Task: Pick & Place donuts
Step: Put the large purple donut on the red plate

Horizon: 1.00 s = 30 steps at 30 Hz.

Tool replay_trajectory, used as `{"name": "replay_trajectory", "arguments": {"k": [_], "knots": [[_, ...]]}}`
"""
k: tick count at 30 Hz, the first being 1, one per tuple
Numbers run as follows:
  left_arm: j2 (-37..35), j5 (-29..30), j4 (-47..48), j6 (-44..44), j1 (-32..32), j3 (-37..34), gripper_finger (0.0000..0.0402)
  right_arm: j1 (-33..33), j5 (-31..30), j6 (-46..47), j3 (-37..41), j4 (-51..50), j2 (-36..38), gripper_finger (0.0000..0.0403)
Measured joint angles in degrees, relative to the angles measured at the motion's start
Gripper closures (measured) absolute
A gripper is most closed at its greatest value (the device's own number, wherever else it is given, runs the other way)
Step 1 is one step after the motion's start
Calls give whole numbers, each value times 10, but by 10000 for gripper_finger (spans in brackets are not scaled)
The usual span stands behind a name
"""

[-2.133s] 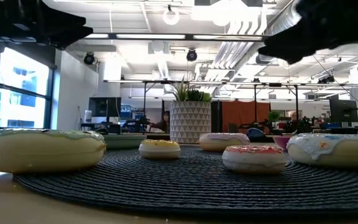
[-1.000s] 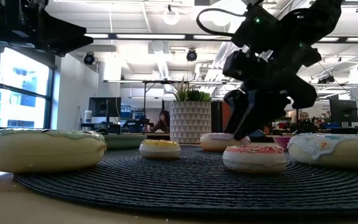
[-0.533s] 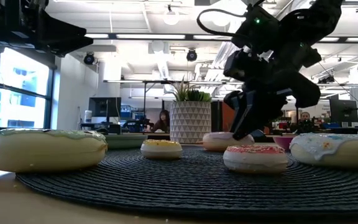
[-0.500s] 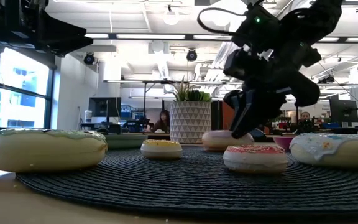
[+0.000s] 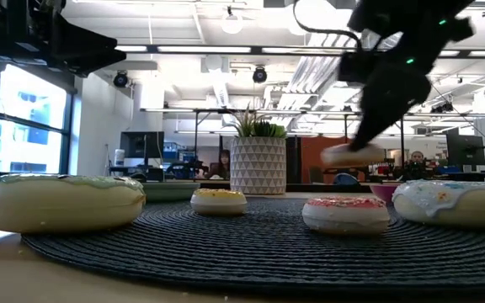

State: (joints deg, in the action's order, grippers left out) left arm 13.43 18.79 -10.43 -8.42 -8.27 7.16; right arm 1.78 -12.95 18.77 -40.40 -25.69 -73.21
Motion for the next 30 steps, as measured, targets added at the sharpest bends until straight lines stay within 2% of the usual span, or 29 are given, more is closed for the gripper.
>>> {"name": "replay_trajectory", "arguments": {"k": [3,7,12,15,20,24,30], "knots": [[0,0,2,11,0,0,145,10,-14,86,0,-83,48,387],[0,0,4,13,0,0,145,27,-56,140,0,-147,91,394],[0,0,4,14,0,0,145,35,-62,227,4,-213,101,390],[0,-1,5,14,0,0,145,41,-62,259,38,-214,101,393],[0,-1,11,14,0,0,145,48,-62,301,98,-161,101,393],[0,-1,11,14,0,0,145,46,-61,291,123,-125,101,377],[0,-1,11,14,0,0,145,46,-45,263,125,-123,101,352]]}}
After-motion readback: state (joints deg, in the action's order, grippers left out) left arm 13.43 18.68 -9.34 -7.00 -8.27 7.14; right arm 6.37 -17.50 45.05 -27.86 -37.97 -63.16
